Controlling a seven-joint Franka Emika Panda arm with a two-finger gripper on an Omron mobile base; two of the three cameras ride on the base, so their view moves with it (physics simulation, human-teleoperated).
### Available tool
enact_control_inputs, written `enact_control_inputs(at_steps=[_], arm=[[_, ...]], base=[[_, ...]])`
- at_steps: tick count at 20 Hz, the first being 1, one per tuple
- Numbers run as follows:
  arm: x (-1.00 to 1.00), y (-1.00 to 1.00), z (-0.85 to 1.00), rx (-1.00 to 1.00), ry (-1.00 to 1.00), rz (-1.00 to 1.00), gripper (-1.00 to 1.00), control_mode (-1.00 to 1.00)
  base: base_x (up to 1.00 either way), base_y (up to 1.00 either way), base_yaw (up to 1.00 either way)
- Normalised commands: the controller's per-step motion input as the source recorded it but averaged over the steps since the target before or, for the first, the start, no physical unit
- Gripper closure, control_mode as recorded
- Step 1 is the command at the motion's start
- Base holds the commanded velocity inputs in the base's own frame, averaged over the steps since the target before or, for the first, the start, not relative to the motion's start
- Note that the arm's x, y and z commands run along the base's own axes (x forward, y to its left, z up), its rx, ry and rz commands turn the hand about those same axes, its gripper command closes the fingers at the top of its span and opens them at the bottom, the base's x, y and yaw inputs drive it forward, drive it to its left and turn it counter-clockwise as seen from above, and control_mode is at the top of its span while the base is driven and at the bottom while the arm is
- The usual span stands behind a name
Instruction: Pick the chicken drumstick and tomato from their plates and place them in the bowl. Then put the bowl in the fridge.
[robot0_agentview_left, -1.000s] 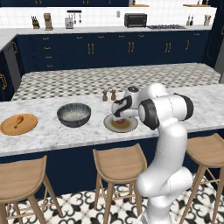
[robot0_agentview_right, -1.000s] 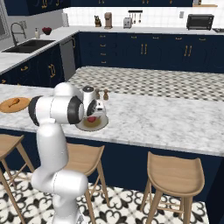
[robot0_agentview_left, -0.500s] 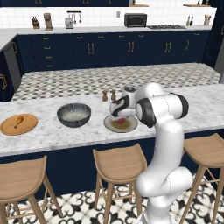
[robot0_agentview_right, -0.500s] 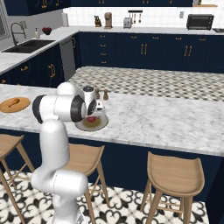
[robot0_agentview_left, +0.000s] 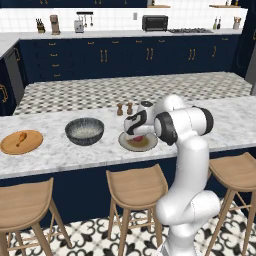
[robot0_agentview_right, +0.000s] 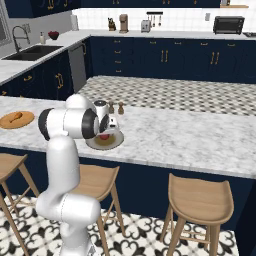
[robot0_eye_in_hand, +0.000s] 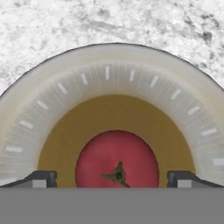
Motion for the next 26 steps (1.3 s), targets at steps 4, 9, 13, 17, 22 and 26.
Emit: enact_control_inputs(at_steps=[4,9,13,17,22,26], arm=[[0.0,-0.01,-0.18,0.0,0.03,0.01,1.0,-1.0],[-0.06,-0.01,-0.06,0.01,0.02,0.03,1.0,-1.0],[-0.36,0.23,0.72,0.05,-0.14,0.11,1.0,-1.0],[-0.4,0.9,0.99,0.06,-0.04,0.09,1.0,-1.0],[0.06,0.92,0.73,0.04,0.0,0.06,1.0,-1.0],[0.19,1.0,0.29,0.07,0.0,0.07,1.0,-1.0]], base=[[0.0,0.0,0.0],[0.0,0.0,0.0],[0.0,0.0,0.0],[0.0,0.0,0.0],[0.0,0.0,0.0],[0.0,0.0,0.0]])
